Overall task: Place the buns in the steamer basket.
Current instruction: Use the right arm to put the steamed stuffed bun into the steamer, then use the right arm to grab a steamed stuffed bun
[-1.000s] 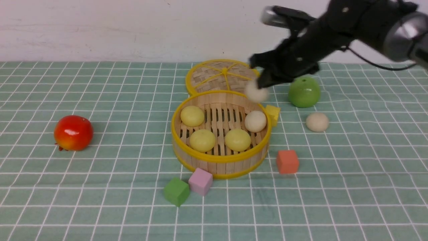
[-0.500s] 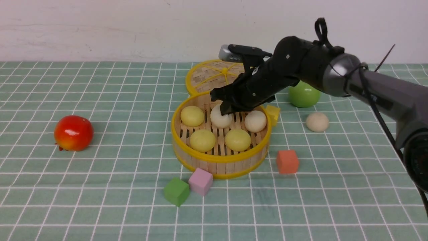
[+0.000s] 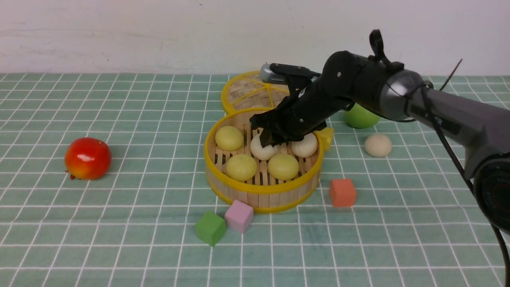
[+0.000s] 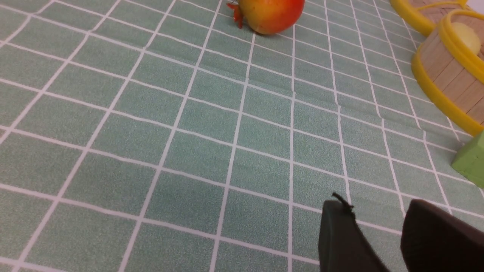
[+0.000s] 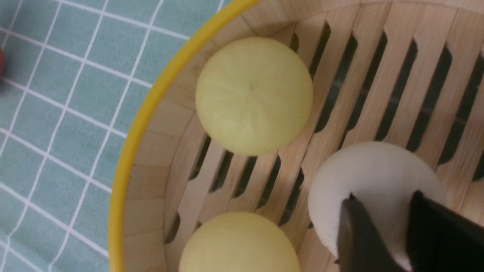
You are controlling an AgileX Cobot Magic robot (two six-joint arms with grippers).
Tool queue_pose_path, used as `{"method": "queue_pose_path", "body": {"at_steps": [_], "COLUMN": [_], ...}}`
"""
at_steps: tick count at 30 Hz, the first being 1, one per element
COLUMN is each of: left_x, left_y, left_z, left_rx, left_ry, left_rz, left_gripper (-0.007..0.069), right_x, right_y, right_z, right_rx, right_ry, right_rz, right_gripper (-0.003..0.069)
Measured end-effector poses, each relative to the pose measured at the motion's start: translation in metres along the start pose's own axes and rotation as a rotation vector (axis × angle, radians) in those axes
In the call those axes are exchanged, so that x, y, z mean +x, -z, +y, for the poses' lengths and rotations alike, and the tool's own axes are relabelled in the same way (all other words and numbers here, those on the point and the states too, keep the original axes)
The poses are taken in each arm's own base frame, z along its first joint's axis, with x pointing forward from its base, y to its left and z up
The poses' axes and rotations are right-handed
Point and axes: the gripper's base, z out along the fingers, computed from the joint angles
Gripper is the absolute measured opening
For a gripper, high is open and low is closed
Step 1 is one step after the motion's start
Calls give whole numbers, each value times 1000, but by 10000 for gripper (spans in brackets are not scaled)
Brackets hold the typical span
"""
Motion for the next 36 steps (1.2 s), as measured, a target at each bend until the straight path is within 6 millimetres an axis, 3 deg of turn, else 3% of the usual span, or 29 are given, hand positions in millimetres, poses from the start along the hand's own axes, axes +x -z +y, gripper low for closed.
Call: {"method": "queue_pose_path", "body": {"at_steps": [2,5,9,10,12,18,24,36], "left_x": [0,0,0,0,0,0,0,0], "left_y": [0,0,0,0,0,0,0,0], "left_z": [0,0,0,0,0,0,0,0], "left_rx": [0,0,0,0,0,0,0,0], "left_ry": [0,0,0,0,0,0,0,0], "left_rz": [0,0,0,0,0,0,0,0], "left_gripper": [238,238,238,238,238,238,238,238], "right_x": [-3,-16,-32,-32,-32,-23,-19,-16], "right_y": [9,38,88,91,103,96,86,65], "right_z": [0,-1,-33,-35,-66,-118,-139,-158], "right_rx": [-1,18,167,176,286,395,426,439], "right_ry": [6,43,97,95,38,-79,-100,-116], "right_rz": [-5,-45,-73,-73,-37,41,60,28], "right_gripper": [274,367,414,414,412,342,284,274]}}
